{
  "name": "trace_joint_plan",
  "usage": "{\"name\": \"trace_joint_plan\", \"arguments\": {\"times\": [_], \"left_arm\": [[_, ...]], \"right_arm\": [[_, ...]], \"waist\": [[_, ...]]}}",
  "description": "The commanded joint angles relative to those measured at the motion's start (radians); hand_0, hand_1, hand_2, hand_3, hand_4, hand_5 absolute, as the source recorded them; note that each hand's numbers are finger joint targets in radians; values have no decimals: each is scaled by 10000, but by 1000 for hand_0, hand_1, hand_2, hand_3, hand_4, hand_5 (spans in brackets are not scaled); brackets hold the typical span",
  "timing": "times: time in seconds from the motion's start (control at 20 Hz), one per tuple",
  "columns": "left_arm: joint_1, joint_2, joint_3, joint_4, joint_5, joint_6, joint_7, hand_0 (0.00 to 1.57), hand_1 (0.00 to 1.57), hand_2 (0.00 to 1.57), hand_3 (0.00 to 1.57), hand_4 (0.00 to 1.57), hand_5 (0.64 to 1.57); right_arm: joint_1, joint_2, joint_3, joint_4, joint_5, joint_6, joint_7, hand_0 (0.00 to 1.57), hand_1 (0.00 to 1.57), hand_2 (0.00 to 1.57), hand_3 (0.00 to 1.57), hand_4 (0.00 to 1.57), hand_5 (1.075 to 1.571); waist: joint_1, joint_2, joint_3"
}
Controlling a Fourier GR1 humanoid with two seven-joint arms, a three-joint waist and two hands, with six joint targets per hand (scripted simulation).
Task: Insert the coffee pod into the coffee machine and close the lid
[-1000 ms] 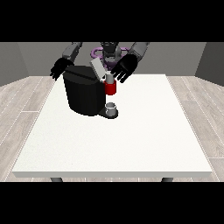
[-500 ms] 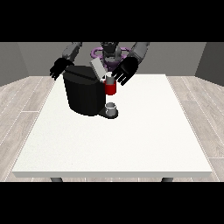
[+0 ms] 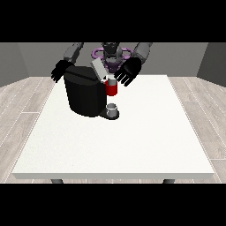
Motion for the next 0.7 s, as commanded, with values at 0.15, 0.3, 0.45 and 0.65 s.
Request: {"name": "trace_joint_plan", "arguments": {"times": [0.15, 0.3, 0.45, 0.65], "left_arm": [[69, -30, -109, 169, -234, 64, -186, 1073, 1073, 1125, 967, 364, 1571], [106, -281, -150, -82, -290, 323, -88, 1018, 1018, 1086, 904, 369, 1571], [50, -52, -624, 2, -766, 61, -468, 0, 0, 378, 112, 0, 1571], [417, 19, -633, 126, -839, -126, -478, 0, 0, 0, 0, 0, 1571]], "right_arm": [[-324, 148, 251, -320, 154, -266, 586, 0, 0, 0, 0, 438, 1571], [-260, -255, -328, 227, -180, 97, -84, 0, 0, 0, 0, 434, 1571], [-353, 115, 137, -4, 174, -212, -39, 0, 0, 0, 0, 458, 1571], [-451, -365, -274, -137, -147, 52, 410, 0, 0, 0, 0, 465, 1571]], "waist": [[0, -90, -15], [113, 16, -9], [23, 261, -10], [116, -49, -12]]}}
